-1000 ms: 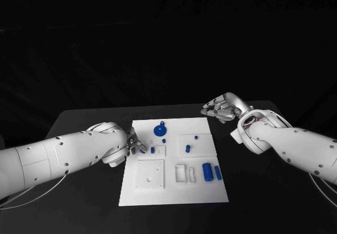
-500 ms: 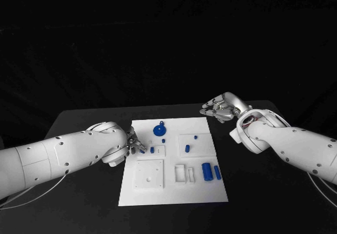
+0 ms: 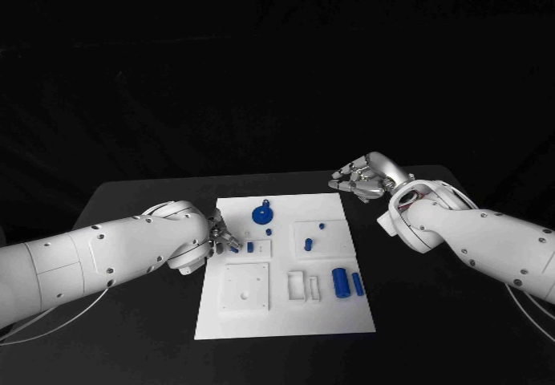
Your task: Assemble the parts on the task board
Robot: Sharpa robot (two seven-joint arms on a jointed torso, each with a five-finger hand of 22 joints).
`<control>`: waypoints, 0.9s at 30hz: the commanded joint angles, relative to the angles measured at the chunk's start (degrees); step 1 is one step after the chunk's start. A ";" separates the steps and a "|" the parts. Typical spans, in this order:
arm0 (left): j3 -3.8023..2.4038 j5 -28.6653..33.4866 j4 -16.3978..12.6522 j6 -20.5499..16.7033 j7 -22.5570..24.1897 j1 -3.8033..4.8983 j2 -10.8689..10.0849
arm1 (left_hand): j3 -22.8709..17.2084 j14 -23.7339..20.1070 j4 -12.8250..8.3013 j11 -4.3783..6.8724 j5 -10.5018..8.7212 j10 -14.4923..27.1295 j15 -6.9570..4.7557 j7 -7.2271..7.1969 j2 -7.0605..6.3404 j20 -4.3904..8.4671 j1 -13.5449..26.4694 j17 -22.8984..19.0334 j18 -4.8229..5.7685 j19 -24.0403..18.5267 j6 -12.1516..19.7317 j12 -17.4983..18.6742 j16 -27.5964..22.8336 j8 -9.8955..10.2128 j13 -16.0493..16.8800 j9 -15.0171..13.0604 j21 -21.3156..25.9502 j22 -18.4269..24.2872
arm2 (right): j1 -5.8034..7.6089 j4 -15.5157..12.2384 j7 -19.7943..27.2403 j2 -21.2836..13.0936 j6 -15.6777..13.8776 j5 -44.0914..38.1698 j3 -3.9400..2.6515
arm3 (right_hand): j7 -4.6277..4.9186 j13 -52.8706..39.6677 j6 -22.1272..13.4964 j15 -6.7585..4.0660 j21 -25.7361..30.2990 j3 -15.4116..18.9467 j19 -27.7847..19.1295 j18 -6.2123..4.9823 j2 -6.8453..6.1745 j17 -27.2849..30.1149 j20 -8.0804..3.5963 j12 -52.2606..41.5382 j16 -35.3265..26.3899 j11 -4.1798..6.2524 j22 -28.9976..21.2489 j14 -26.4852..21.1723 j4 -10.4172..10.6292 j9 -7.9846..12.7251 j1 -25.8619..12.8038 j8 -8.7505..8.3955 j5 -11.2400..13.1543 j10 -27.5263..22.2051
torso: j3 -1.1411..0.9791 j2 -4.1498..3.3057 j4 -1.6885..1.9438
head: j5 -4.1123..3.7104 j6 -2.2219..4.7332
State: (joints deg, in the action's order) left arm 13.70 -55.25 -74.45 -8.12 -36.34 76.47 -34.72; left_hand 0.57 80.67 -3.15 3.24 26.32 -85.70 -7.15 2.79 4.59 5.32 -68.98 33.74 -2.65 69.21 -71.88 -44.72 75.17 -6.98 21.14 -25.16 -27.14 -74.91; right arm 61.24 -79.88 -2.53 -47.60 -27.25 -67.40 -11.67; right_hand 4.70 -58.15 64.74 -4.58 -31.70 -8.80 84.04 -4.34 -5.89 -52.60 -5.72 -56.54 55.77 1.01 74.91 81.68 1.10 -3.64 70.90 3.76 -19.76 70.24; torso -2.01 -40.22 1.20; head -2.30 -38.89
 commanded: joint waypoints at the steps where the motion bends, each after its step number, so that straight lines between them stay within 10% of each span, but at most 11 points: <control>1: 0.23 0.13 -0.30 1.76 0.52 -0.39 0.28 | 0.04 -0.10 0.36 2.09 -0.22 -1.01 -0.40 -5.91 -0.80 -0.43 0.33 -0.01 -0.34 0.15 -11.66 -0.13 0.22 -0.02 0.01 -0.10 0.39 -1.15 | -0.05 -0.02 0.58 0.05 0.39 -0.08 -0.02 | -0.06 0.06 -0.29 -0.12 0.25 -0.09 0.41 -0.55 -0.31 0.03 0.00 0.31 -0.22 -0.01 3.50 -0.24 -0.10 0.02 -0.13 -0.21 -0.20 -0.35 | 0.00 0.00 0.00 | -0.07 0.05; 11: 0.22 -0.34 -0.26 1.70 0.53 -0.39 0.27 | 0.62 -0.13 1.41 2.13 0.05 -1.02 -0.42 -5.96 -1.41 -0.47 0.30 -0.13 -0.36 0.16 -11.67 -0.13 0.17 0.00 -0.04 -0.09 0.46 -1.14 | -0.09 0.00 0.63 0.06 0.38 -0.05 -0.02 | -0.06 0.06 -0.29 -0.12 0.25 -0.09 0.41 -0.55 -0.31 0.03 0.00 0.31 -0.22 -0.01 3.50 -0.24 -0.10 0.02 -0.13 -0.21 -0.20 -0.35 | 0.01 0.01 0.03 | -0.11 0.14; 27: 0.22 -2.90 -0.54 1.31 0.15 -0.44 0.04 | -7.49 -0.24 -2.41 2.01 2.24 -1.02 -0.33 -5.60 -1.63 -0.77 -0.39 -0.88 -0.89 -0.13 -11.30 0.23 -0.21 -0.02 -0.40 -0.05 -0.02 -1.19 | -0.14 0.01 0.66 0.03 0.40 -0.01 -0.02 | -0.06 0.06 -0.29 -0.12 0.25 -0.09 0.41 -0.55 -0.31 0.03 0.00 0.31 -0.22 -0.01 3.50 -0.24 -0.10 0.02 -0.13 -0.21 -0.20 -0.35 | 0.02 0.01 0.03 | -0.09 0.30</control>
State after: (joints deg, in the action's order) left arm 13.78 -57.06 -74.68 -8.11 -36.32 76.30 -34.77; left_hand -2.93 80.45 -1.77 3.23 28.34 -85.70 -7.14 2.28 2.41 4.91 -69.21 32.91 -2.65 69.20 -75.89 -44.72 75.17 -6.60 20.80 -25.06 -26.93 -74.94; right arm 61.15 -79.84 -2.46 -47.60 -27.25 -67.37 -11.67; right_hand 4.70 -58.15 64.74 -4.58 -31.70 -8.80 84.04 -4.35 -5.89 -52.60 -5.72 -56.55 55.77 1.01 74.90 81.68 1.10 -3.64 70.90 3.76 -19.76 70.24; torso -1.98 -40.22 1.21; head -2.37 -38.61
